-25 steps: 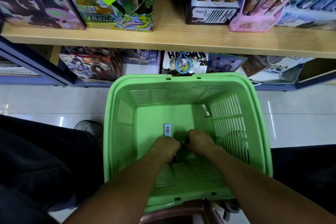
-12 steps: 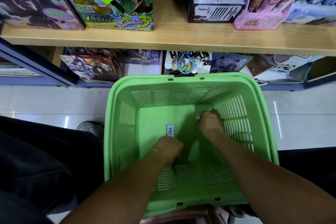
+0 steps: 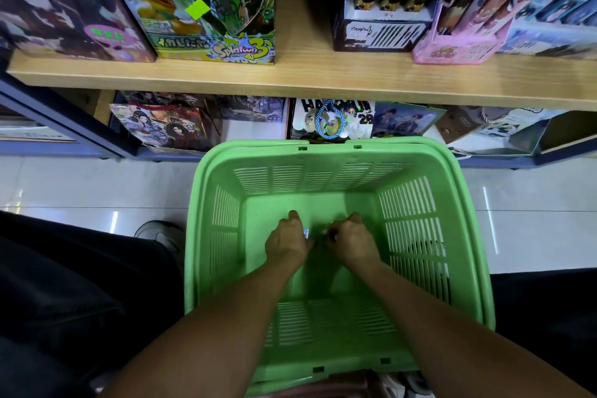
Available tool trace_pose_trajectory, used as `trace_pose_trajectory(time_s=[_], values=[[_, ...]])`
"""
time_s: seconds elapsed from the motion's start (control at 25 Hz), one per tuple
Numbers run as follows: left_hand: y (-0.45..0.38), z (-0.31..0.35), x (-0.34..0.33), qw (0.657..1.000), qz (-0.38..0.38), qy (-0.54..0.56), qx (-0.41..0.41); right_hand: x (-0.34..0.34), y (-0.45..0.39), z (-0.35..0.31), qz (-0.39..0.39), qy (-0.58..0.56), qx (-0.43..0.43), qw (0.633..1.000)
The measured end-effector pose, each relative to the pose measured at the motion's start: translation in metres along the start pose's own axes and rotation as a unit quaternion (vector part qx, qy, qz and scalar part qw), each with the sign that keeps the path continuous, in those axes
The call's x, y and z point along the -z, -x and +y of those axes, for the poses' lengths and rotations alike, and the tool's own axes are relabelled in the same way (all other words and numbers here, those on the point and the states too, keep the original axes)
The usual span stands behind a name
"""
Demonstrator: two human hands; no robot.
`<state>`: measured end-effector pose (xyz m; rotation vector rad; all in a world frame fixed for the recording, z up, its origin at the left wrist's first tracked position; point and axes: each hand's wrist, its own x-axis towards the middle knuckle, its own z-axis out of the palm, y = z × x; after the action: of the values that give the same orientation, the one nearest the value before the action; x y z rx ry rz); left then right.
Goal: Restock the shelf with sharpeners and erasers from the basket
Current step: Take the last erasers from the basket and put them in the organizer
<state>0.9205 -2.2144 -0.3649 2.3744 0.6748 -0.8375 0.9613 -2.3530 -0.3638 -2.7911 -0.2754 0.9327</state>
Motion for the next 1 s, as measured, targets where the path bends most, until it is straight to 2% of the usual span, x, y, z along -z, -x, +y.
trace_pose_trajectory(time_s=[0.12, 0.16, 0.2, 0.24, 0.32, 0.36, 0.44, 0.56, 0.64, 0.72, 0.88, 1.0], values=[[0.002, 0.009, -0.003, 0.999, 0.016, -0.033, 0.001, -0.002, 0.004, 0.001, -0.027, -0.008, -0.011, 1.000], [0.001, 0.009, 0.000, 1.000, 0.009, -0.004, 0.013, 0.000, 0.003, 0.001, -0.039, -0.033, -0.020, 0.998], [-0.002, 0.009, 0.003, 0.997, -0.006, 0.073, 0.038, 0.004, 0.001, 0.000, -0.053, -0.080, -0.034, 0.995], [-0.005, 0.008, 0.008, 0.979, -0.032, 0.187, 0.071, 0.009, -0.001, -0.001, -0.068, -0.146, -0.049, 0.986], [-0.004, 0.008, 0.022, 0.901, -0.098, 0.408, 0.109, 0.026, -0.002, -0.007, -0.099, -0.283, -0.056, 0.952], [-0.001, 0.009, 0.031, 0.869, -0.119, 0.468, 0.109, 0.038, 0.001, -0.012, -0.112, -0.333, -0.046, 0.935], [0.009, 0.012, 0.050, 0.828, -0.135, 0.539, 0.080, 0.062, 0.007, -0.021, -0.131, -0.371, -0.016, 0.919], [0.030, 0.020, 0.078, 0.786, -0.151, 0.599, -0.003, 0.104, 0.024, -0.032, -0.129, -0.358, 0.054, 0.923], [0.045, 0.028, 0.101, 0.786, -0.153, 0.597, -0.040, 0.135, 0.036, -0.036, -0.126, -0.347, 0.098, 0.924], [0.062, 0.037, 0.128, 0.792, -0.158, 0.585, -0.075, 0.174, 0.056, -0.040, -0.111, -0.369, 0.101, 0.917], [0.107, 0.065, 0.184, 0.804, -0.191, 0.544, -0.147, 0.237, 0.096, -0.042, -0.032, -0.412, 0.130, 0.901], [0.144, 0.086, 0.226, 0.809, -0.172, 0.526, -0.197, 0.270, 0.121, -0.051, 0.032, -0.421, 0.177, 0.889]])
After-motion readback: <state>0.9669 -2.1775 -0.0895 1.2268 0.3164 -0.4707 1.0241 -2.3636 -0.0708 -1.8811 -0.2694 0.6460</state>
